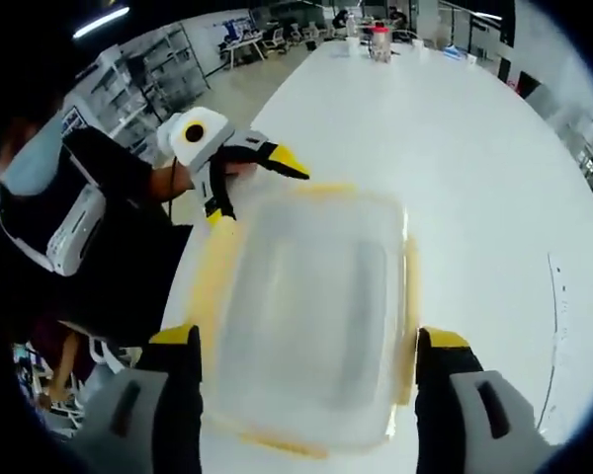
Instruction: Snap each plastic latch of the storage box into its locked position after aligning the lid with the box until every specified latch is closed and the lid sits flush.
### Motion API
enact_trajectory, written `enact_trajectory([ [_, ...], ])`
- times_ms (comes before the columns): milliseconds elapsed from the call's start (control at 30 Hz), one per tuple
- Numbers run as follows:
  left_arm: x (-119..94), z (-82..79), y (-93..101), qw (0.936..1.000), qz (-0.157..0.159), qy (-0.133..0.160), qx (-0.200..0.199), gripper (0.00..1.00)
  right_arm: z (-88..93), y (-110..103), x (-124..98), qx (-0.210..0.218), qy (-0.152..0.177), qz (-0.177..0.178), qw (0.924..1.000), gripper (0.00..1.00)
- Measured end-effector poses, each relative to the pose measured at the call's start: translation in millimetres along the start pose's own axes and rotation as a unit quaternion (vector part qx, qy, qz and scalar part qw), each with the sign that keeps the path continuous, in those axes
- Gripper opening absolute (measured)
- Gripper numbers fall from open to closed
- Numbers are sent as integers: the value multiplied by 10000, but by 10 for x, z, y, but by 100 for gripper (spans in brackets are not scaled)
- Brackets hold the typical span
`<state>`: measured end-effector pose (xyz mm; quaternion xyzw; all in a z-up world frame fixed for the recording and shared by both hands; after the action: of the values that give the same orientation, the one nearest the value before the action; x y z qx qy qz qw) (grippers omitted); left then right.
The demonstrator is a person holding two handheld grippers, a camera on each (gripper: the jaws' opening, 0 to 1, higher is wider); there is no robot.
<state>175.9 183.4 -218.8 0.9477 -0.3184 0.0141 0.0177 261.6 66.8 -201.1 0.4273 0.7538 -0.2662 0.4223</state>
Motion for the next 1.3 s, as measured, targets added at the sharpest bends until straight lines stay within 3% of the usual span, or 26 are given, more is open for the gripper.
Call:
enact_trajectory([
  [100,-11,-99,-30,9999,57,97,-98,61,-41,-21,12,-58,135,157,9998,100],
  [167,-6,-141,-40,9999,116,25,-116,62,-75,55,4,43,288,520,9982,100],
  [300,-4,-229,11,9995,306,-48,-34,63,-33,122,-31,-129,201,867,9959,100],
  [367,16,-277,46,9990,397,-129,139,63,-11,101,-27,-317,14,1111,9933,100],
  [467,79,-272,78,9946,472,-457,808,64,-63,-6,-3,-646,-40,1263,9899,100],
  [500,111,-271,87,9925,471,-544,986,64,-42,-44,10,-764,-209,1357,9876,100],
  [600,187,-279,137,9893,593,-658,1155,63,17,-171,92,-801,-400,1389,9863,100],
  [667,288,-309,174,9860,684,-740,1328,64,60,-199,127,-704,-494,1494,9850,100],
  [767,362,-282,215,9807,890,-973,1441,66,194,-136,108,-766,-1017,1849,9745,100],
  [800,401,-264,215,9786,925,-1073,1493,67,163,-179,138,-708,-892,1774,9775,99],
  [1033,500,-166,166,9532,1043,-1734,2247,68,171,-184,116,-612,-1016,2051,9715,99],
  [1267,561,-127,140,9417,1299,-2002,2370,69,197,-198,144,-332,-906,2075,9735,100],
  [1300,544,-110,150,9382,1503,-2063,2338,69,204,-197,143,-265,-898,2084,9735,100],
])
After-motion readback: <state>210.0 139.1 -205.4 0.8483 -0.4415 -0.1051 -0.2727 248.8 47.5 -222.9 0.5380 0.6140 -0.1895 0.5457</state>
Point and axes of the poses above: the point that each gripper's makers call its tool centre point, and the gripper's own axes: x roughly forward along the fingers, y roughly to its right, z roughly out of its underside, the point moved 3 cm from there along -x, roughly backward along the fingers, and after that the axes turned 14 degrees about -x, right-handed, at the moved point
